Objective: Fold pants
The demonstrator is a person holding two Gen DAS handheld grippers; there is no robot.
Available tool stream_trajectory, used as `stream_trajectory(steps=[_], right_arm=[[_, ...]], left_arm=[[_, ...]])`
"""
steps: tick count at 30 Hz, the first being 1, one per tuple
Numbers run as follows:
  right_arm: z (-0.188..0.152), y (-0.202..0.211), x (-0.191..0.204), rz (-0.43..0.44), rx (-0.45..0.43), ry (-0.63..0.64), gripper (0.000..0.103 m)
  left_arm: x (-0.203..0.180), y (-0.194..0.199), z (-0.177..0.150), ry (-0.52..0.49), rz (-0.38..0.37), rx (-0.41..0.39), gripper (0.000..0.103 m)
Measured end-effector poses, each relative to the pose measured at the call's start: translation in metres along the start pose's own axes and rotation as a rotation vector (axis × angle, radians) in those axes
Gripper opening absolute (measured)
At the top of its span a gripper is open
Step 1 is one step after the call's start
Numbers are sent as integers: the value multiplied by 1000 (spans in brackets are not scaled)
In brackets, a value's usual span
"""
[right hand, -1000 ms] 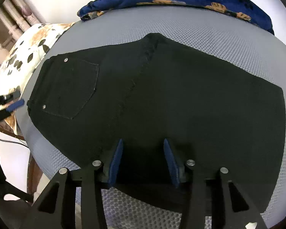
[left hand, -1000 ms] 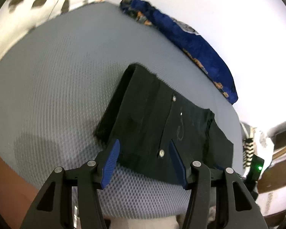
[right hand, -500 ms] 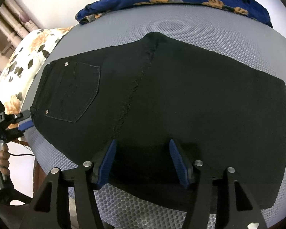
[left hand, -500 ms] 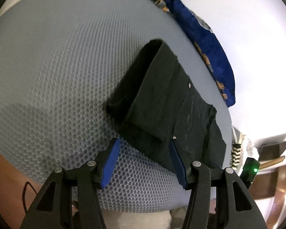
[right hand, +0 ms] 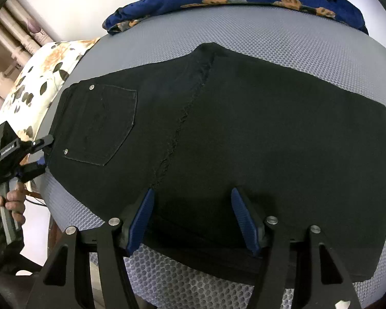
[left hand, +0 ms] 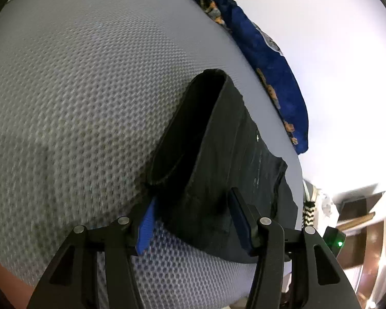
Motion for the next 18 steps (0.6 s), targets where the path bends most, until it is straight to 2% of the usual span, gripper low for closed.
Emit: stream_trajectory(steps=[7, 13, 15, 17, 18], right_arm=[[-1, -1, 3, 1, 0, -9, 64], [0, -3, 10, -20, 9, 9, 69], [0, -3, 10, -21, 10, 8, 70], [0, -3, 11, -24, 11, 9, 70], [0, -3, 11, -25, 11, 8, 71]], left_arm=[[-8, -12, 11, -74, -24, -27, 55], [-40, -30, -2, -264, 55, -35, 56], [-42, -31, -5, -282, 49, -50, 56], [-41, -32, -5, -282, 60, -57, 42], [-40, -32, -4, -283, 61, -56, 39]])
Point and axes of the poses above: each gripper's, at about its wrist camera, not at the fingertips, and y roughly against the way its jaws point, x to its left, z to its top, the point moved 1 cm from there along -y, roughly the way its jaws point, and after that the axes turned 3 degrees about y, right-handed, at the moved point
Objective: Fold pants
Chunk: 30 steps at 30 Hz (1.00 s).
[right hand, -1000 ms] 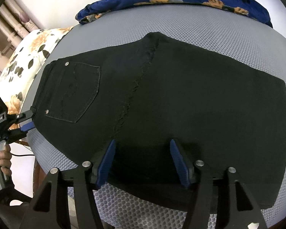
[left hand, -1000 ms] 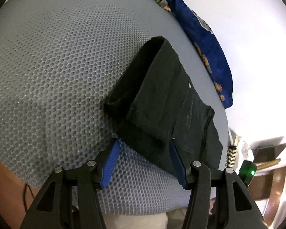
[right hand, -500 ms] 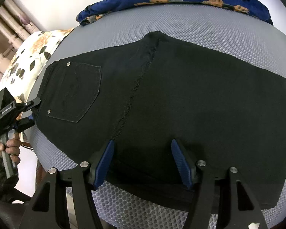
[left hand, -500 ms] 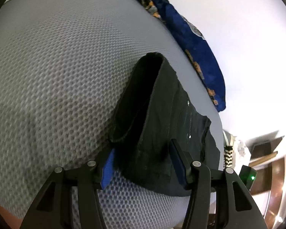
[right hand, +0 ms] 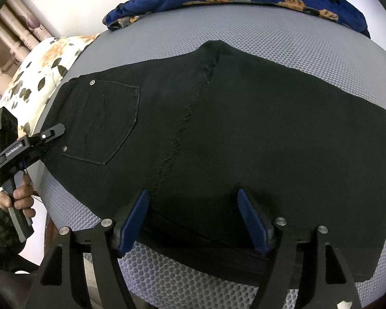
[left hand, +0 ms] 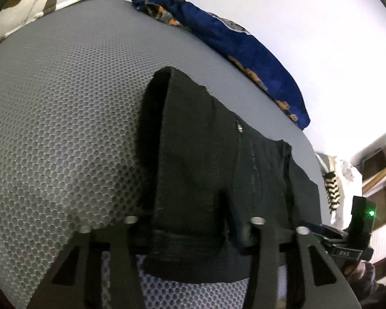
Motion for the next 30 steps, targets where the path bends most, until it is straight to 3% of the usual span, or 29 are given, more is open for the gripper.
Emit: stream_trajectory(steps=[2, 8, 14, 18, 20, 26, 30], right_arm=[[0, -1, 0, -1, 1, 1, 72], [1, -2, 4, -16, 4, 13, 73], [2, -3, 3, -15, 6, 13, 74], [2, -3, 3, -16, 6, 12, 74], [3, -3, 3, -14, 6, 12, 75], [2, -5, 6, -20, 6, 18, 77], [2, -4, 5, -8, 3, 1, 77]], left_arm=[[4, 2, 0, 3, -10, 0, 35], [14, 8, 0, 33, -65, 12, 34], [32, 3, 8, 93, -153, 131, 37], [32, 4, 12, 40, -171, 180, 42], [28, 3, 14, 45, -191, 179, 50], [17, -1, 13, 36, -162, 110, 50], [10, -2, 11, 6, -96, 97, 31]])
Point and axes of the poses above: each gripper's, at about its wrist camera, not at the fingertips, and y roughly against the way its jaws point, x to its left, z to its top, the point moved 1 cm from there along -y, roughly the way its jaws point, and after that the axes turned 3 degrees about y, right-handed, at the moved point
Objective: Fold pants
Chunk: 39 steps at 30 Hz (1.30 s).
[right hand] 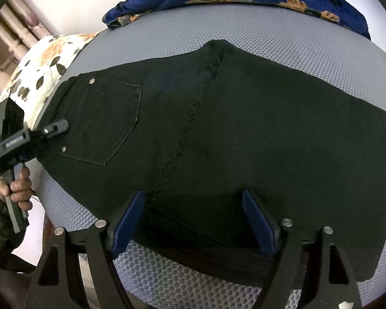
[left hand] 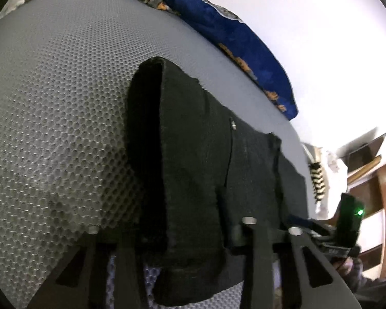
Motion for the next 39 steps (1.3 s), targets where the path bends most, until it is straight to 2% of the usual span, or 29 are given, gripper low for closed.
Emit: stream_trajectory(steps=[4, 6, 9, 14, 25, 34, 39], right_arm=[[-1, 1, 1, 1, -3, -3, 77], [-1, 1, 0, 5, -4, -9, 77], [0, 2, -1, 7, -3, -17, 77], [2, 11, -2, 16, -17, -30, 77], [5, 52, -40, 24, -104, -126, 77], [-2, 86, -93, 7, -158, -216, 77], [-17, 97, -121, -19, -191, -263, 77]], left_arm=[[-3, 6, 0, 27, -4, -10, 26], [-14, 7, 1, 9, 18, -7, 26], [-30, 12, 4, 9, -15, -27, 25], [-66, 16, 7, -42, -19, -48, 25], [-158, 0, 7, -112, -181, -39, 25], [-236, -51, -1, -197, -239, 29, 25], [-272, -95, -14, -255, -228, 103, 25]])
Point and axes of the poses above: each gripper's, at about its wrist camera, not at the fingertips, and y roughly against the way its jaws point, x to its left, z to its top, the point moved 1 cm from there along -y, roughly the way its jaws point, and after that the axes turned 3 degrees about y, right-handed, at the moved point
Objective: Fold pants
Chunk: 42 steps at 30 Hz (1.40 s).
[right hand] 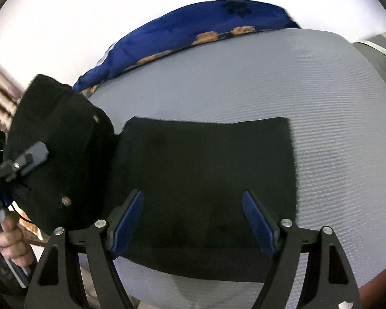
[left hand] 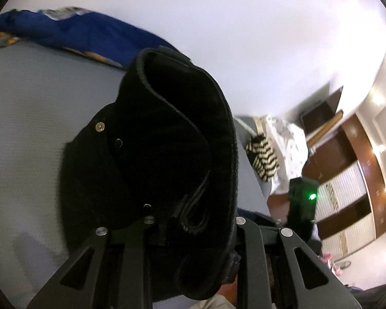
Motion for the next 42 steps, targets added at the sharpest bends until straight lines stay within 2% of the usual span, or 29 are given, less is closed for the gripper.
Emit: stream_trajectory(steps=[4, 9, 14, 21, 24, 29, 31, 33, 37, 39, 40, 41, 42], right_arm=[[-6, 8, -23, -14, -22, -41, 77], [-6, 17, -50, -8, -25, -98, 77], [-6, 13, -66, 7, -12, -121, 77], [-7, -3, -70, 64, 12, -146, 77], [-8, -5, -69, 88, 14, -148, 77], [-9, -4, -73, 132, 13, -166, 77], [-9, -5, -75, 144, 16, -179, 77], [-9, -6, -76, 136, 17, -184, 77], [-11, -5, -74, 129, 17, -186, 77], [-11, -3, -73, 123, 15, -183, 77], [-11, -3, -73, 121, 13, -184, 77], [-12, -2, -73, 121, 10, -187, 77], [-12, -1, -73, 123, 7, -192, 77]], left_arm=[[-9, -45, -9, -32, 31, 81, 25], [-12, -96, -25, -86, 118, 165, 25], [-23, -120, -41, -138, 191, 188, 25], [-26, -120, -41, -176, 236, 183, 28], [-36, -122, -46, -228, 279, 176, 37], [-45, -118, -57, -296, 319, 177, 43], [-48, -117, -61, -332, 368, 170, 48], [-53, -118, -65, -381, 433, 151, 51], [-62, -122, -69, -424, 483, 149, 52], [-64, -121, -70, -425, 484, 151, 53], [-64, -120, -70, -420, 476, 152, 63], [-66, -117, -69, -408, 459, 147, 82], [-70, -114, -70, -409, 446, 133, 85]])
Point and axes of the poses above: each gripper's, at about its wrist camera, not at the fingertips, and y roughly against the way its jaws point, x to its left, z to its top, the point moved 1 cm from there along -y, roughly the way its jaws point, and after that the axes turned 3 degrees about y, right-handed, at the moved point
